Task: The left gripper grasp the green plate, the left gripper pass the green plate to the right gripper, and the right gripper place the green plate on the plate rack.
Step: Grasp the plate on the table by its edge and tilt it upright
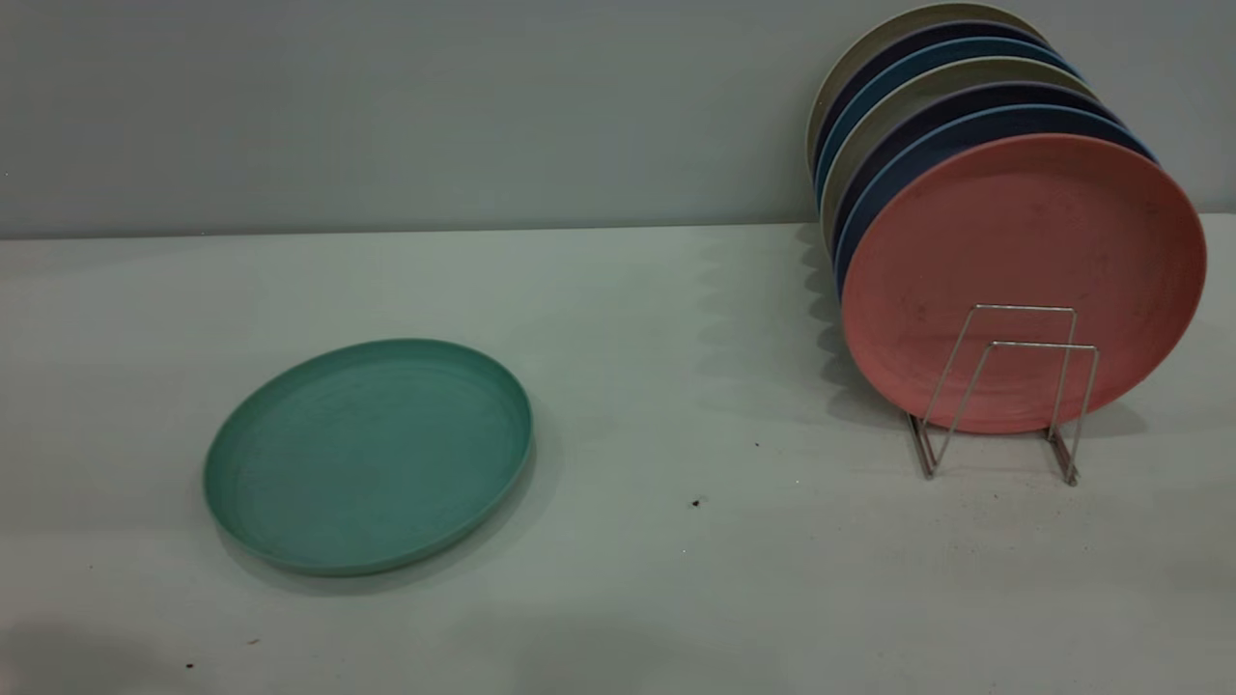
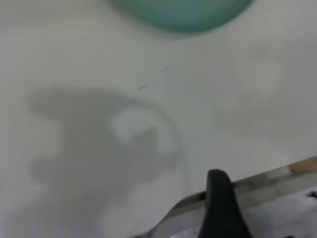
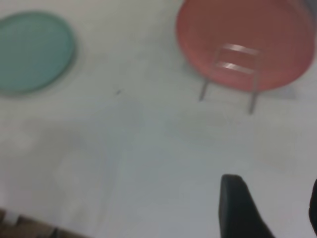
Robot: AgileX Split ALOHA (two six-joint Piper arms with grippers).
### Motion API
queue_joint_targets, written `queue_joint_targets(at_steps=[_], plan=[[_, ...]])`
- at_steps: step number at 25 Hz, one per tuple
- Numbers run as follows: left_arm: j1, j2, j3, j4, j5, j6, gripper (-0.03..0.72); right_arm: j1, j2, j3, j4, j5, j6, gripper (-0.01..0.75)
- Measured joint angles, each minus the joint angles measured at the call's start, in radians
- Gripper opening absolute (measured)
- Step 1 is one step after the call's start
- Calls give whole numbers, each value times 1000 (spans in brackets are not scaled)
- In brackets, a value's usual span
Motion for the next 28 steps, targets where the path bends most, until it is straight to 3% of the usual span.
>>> queue_joint_targets(at_steps=[5,12,16,21,28], plan=[[57,323,-163,-142,-47,129,497,0,111,0,83,-27,-70,365],[284,673,-282,-368,-66,350,497,0,126,0,109,-35,-97,365],[361,791,-290,-501,-73,486,497,0,126,0,111,-37,-99,365],[370,935,-295,-623,-96,581,497,0,126,0,118,-37,-99,365],[329,1080,-301,-826,-153,727,497,0,126,0,120,-38,-99,365]])
